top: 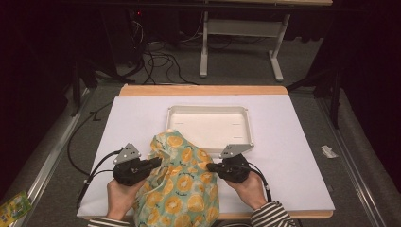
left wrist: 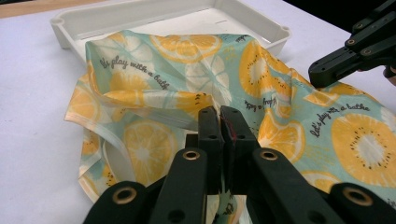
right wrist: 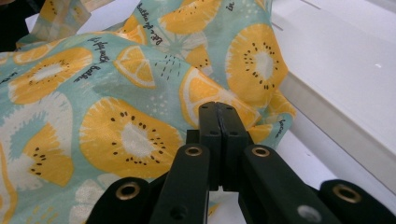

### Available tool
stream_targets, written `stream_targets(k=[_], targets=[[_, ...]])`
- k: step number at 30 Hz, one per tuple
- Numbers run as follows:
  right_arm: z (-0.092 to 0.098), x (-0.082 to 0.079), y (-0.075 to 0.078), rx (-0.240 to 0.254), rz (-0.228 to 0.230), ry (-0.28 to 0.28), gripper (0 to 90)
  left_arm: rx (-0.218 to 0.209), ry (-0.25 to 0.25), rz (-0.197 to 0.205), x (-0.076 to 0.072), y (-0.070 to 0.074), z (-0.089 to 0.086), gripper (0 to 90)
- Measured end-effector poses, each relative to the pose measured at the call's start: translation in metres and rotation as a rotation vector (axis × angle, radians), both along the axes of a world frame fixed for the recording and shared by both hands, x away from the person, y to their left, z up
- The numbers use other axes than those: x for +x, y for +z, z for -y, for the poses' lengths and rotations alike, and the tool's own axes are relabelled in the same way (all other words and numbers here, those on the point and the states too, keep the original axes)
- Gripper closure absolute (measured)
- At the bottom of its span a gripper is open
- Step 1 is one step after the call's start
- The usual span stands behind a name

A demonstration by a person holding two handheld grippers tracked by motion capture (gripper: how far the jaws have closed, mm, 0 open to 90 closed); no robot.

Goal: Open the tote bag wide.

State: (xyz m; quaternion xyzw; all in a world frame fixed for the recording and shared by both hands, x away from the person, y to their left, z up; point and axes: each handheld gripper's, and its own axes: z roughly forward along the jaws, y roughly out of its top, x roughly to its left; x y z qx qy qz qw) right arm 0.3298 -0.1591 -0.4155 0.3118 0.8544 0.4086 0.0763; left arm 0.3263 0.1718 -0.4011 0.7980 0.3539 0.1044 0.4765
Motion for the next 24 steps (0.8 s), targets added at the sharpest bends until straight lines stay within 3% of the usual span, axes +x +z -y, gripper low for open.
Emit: stream_targets(k=[4, 10, 16, 24], targets=[[0.007, -0.003, 0.003, -0.005, 0.033, -0.02, 90.0, -0.007, -0.007, 0.01, -0.002, 0.004, 0.0, 87.4], [0.022, -0.006, 0.004, -0.004, 0.043, -0.056, 90.0, 0.004, -0.006, 0.031, -0.006, 0.009, 0.0, 87.4], [0.046, -0.008, -0.008, -0.023, 0.027, -0.113, 90.0, -0.012, -0.018, 0.04, -0.007, 0.013, 0.001, 87.4], [0.062, -0.009, -0.027, -0.07, 0.008, -0.162, 90.0, -0.028, -0.024, 0.042, -0.008, 0.014, 0.002, 87.4]])
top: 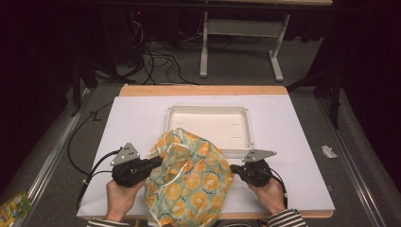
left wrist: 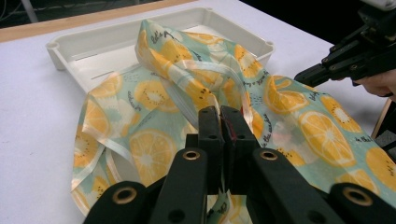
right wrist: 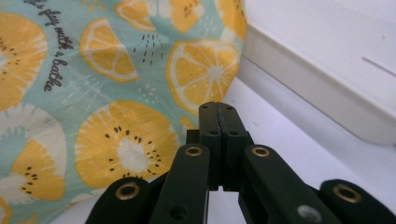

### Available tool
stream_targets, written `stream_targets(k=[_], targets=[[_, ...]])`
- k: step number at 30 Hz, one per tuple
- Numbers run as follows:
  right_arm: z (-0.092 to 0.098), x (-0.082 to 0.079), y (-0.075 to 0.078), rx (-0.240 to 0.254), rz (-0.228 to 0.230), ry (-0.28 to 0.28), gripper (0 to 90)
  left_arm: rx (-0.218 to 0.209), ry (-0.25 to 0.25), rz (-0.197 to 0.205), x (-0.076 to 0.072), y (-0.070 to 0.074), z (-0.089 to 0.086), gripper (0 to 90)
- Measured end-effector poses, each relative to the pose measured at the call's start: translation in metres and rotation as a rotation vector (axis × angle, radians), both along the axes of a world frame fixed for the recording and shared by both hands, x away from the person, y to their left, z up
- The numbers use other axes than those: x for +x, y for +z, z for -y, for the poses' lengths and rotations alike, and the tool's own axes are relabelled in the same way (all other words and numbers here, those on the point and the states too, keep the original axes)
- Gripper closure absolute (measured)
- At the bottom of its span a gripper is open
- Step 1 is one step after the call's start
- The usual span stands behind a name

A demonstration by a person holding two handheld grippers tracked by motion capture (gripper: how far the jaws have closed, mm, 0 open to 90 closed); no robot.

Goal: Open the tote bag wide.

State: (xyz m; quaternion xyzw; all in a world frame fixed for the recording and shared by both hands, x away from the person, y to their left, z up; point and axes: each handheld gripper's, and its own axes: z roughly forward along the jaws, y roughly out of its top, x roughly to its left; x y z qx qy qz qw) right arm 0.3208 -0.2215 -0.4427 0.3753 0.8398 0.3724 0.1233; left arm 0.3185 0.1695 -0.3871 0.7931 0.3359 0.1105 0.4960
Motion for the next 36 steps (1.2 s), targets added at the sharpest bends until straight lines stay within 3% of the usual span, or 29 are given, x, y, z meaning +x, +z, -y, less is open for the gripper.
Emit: stream_targets(k=[7, 13, 15, 16, 19, 21, 28, 36], targets=[[0.005, 0.001, -0.013, -0.032, -0.01, -0.021, 90.0, 0.0, -0.009, -0.006, 0.001, -0.002, 0.003, 87.4], [0.004, 0.0, -0.014, -0.035, -0.015, -0.026, 90.0, 0.001, -0.018, -0.011, 0.002, -0.005, 0.007, 87.9], [0.004, 0.001, -0.012, -0.023, -0.013, -0.029, 85.5, 0.0, -0.022, -0.011, 0.002, -0.005, 0.007, 88.4], [0.005, 0.0, -0.008, -0.001, -0.007, -0.041, 79.5, 0.001, -0.022, -0.008, 0.002, -0.005, 0.007, 88.7], [0.006, 0.0, -0.002, 0.018, 0.001, -0.05, 76.8, -0.002, -0.024, -0.008, 0.002, -0.005, 0.007, 88.9], [0.004, 0.002, 0.008, 0.037, 0.019, -0.057, 68.9, -0.006, -0.025, -0.009, 0.003, -0.004, 0.007, 89.1], [-0.01, 0.011, 0.031, 0.074, 0.045, -0.056, 57.1, -0.003, -0.028, -0.006, 0.003, -0.004, 0.008, 89.3], [-0.042, 0.027, 0.048, 0.055, 0.05, -0.051, 45.0, 0.016, -0.024, -0.005, 0.005, -0.006, 0.011, 89.4]])
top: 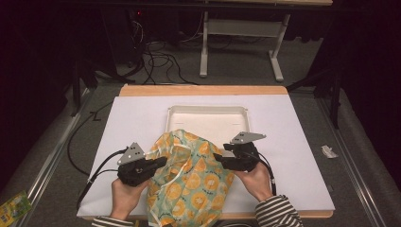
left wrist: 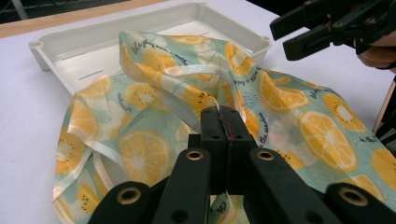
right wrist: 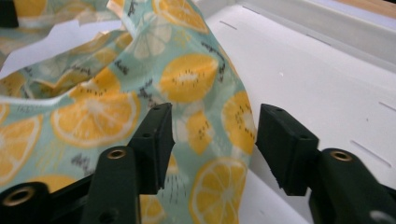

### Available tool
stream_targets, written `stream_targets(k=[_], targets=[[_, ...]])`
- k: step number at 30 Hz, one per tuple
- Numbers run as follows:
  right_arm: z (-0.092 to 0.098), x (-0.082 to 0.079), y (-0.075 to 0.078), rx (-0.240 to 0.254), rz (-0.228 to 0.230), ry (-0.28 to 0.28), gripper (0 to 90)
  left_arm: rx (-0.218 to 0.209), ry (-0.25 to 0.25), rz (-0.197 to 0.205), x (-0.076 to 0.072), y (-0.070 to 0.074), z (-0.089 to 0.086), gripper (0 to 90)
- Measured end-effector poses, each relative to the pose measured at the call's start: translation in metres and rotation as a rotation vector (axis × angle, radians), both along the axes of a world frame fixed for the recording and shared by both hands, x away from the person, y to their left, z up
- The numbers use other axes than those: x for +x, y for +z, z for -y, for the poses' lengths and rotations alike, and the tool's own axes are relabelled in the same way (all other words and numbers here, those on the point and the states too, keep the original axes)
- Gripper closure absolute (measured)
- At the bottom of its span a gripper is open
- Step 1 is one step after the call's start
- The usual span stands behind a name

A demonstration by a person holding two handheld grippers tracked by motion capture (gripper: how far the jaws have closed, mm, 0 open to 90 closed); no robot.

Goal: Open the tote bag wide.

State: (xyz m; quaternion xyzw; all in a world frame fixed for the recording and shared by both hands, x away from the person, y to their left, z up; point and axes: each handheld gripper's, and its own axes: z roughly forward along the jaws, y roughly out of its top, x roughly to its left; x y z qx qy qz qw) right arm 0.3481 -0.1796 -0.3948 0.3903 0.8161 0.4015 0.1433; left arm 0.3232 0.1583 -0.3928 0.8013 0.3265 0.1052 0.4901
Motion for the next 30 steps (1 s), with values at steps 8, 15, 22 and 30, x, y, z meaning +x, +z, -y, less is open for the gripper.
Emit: stream_targets(k=[8, 15, 22, 30], targets=[[-0.019, 0.015, 0.007, 0.023, -0.018, -0.001, 38.6, 0.015, 0.002, 0.0, 0.001, -0.003, 0.003, 89.3], [-0.038, 0.027, 0.006, 0.011, -0.066, -0.001, 34.4, 0.033, 0.012, 0.007, 0.0, -0.003, 0.004, 89.1], [-0.05, 0.033, -0.002, -0.021, -0.109, -0.014, 33.5, 0.033, 0.014, 0.012, 0.0, -0.005, 0.006, 86.5], [-0.048, 0.032, -0.015, -0.039, -0.166, 0.052, 77.4, 0.019, 0.014, 0.023, -0.001, -0.004, 0.006, 85.5]])
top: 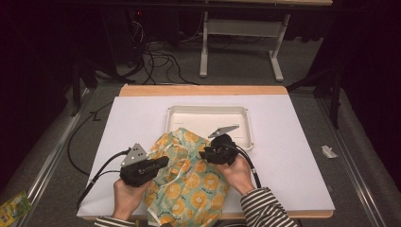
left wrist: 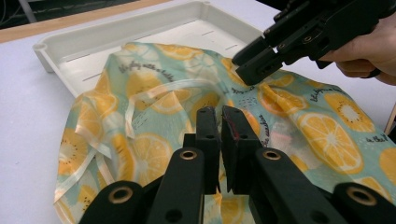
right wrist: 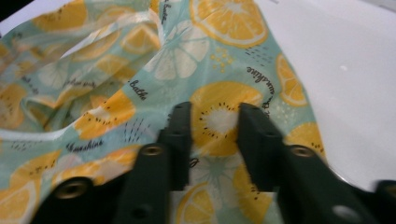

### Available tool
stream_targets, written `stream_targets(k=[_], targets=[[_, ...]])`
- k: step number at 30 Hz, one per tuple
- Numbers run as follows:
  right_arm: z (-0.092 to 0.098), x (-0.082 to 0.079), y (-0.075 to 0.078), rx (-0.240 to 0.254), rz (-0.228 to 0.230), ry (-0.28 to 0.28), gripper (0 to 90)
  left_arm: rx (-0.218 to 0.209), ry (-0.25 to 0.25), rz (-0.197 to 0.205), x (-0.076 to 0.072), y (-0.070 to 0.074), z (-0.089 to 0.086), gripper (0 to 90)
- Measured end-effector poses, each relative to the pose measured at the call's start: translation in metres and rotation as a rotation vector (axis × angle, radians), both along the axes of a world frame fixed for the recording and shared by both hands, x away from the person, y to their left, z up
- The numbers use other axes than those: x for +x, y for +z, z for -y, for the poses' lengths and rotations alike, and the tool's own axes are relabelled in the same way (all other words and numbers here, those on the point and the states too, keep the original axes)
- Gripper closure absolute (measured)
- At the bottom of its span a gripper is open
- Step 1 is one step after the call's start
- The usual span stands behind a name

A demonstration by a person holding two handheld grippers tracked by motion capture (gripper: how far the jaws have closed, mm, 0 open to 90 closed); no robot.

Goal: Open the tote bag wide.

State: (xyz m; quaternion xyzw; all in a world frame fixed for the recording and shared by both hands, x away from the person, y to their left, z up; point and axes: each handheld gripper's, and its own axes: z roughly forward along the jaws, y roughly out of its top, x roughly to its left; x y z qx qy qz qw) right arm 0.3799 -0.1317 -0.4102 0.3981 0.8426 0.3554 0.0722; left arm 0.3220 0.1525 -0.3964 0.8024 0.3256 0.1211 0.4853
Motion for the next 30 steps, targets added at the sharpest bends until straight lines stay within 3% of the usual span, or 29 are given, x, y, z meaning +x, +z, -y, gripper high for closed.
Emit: stream_targets(k=[1, 4, 12, 17, 23, 30], targets=[[0.0, 0.0, 0.0, 0.0, 0.0, 0.0, 77.4, 0.003, 0.0, 0.0, 0.0, 0.0, 0.0, 85.5], [0.001, -0.001, -0.002, -0.003, -0.005, 0.023, 90.0, 0.014, 0.003, 0.002, 0.0, -0.002, 0.002, 84.4], [0.014, -0.009, 0.005, 0.019, 0.045, 0.026, 90.0, 0.049, 0.05, 0.027, -0.001, -0.001, -0.002, 74.2], [0.037, -0.019, 0.016, 0.055, 0.09, 0.009, 90.0, 0.049, 0.084, 0.039, -0.003, 0.002, -0.007, 65.1], [0.067, -0.032, 0.025, 0.086, 0.14, -0.014, 90.0, 0.045, 0.112, 0.043, -0.004, 0.002, -0.011, 60.1], [0.095, -0.043, 0.021, 0.1, 0.154, -0.048, 90.0, 0.029, 0.125, 0.038, -0.006, 0.001, -0.015, 55.4]])
